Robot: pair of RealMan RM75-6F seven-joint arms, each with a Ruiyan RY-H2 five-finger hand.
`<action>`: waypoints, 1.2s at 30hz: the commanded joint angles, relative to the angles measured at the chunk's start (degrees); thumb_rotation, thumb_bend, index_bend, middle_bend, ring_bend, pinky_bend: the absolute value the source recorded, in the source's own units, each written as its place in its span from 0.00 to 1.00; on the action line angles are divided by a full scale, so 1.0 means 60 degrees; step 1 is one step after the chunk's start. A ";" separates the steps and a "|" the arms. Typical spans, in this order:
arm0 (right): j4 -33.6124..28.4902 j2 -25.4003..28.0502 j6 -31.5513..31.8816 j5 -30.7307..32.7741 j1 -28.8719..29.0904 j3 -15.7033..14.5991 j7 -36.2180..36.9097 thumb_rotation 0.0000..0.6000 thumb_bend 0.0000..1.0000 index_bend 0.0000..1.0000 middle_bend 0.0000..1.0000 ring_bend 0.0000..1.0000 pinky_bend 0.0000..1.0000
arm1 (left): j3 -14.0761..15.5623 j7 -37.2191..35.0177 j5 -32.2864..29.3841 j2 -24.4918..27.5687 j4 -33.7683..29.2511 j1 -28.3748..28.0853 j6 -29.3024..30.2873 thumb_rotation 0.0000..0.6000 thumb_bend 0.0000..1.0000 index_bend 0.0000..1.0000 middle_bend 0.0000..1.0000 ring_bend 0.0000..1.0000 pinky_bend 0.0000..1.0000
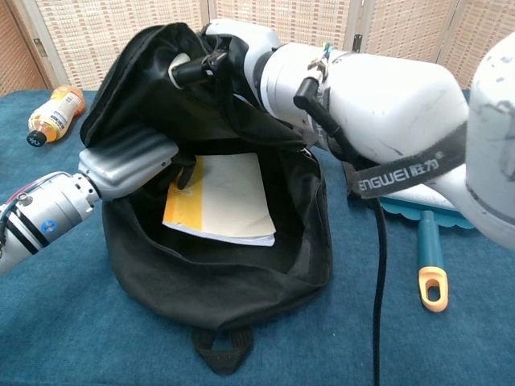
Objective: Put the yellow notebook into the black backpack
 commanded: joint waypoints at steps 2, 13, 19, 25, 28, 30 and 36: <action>0.0058 0.0026 0.0004 -0.0038 -0.0023 -0.0005 0.0044 1.00 0.86 0.74 0.40 0.36 0.14 | -0.0104 0.0724 -0.0256 0.0186 -0.0736 0.0061 -0.0207 1.00 0.24 0.42 0.48 0.42 0.49; 0.0500 -0.0048 0.0111 -0.0006 -0.0014 0.0100 0.0138 1.00 0.86 0.73 0.40 0.36 0.14 | -0.0180 0.2026 -0.0503 0.0816 -0.2609 0.0639 0.0349 1.00 0.09 0.25 0.34 0.29 0.38; 0.0691 -0.0059 0.0023 0.0038 -0.0042 0.0105 0.0244 1.00 0.86 0.73 0.39 0.36 0.14 | -0.0005 0.1645 -0.0222 0.1064 -0.3226 0.1119 0.1213 1.00 0.09 0.33 0.41 0.38 0.41; 0.0876 -0.0006 -0.0137 0.0113 -0.0063 0.0068 0.0284 1.00 0.86 0.72 0.39 0.36 0.14 | 0.0286 0.0812 0.0244 0.1631 -0.4091 0.1721 0.2291 1.00 0.09 0.40 0.49 0.44 0.43; 0.0894 0.0067 -0.0287 0.0082 -0.0115 -0.0025 0.0328 1.00 0.86 0.70 0.39 0.36 0.14 | 0.0378 0.0364 0.0259 0.2050 -0.4721 0.2063 0.2652 1.00 0.09 0.43 0.54 0.48 0.45; 0.0839 0.0212 -0.0516 -0.0067 -0.0201 -0.0152 0.0422 1.00 0.86 0.68 0.38 0.35 0.14 | 0.0442 0.0038 0.0218 0.2403 -0.5217 0.2283 0.2801 1.00 0.09 0.45 0.57 0.50 0.48; 0.0508 0.0724 -0.0969 -0.1155 -0.0560 -0.0793 0.0610 1.00 0.78 0.54 0.33 0.30 0.14 | 0.0488 -0.0309 -0.0057 0.3418 -0.6314 0.2776 0.2918 1.00 0.09 0.50 0.59 0.53 0.54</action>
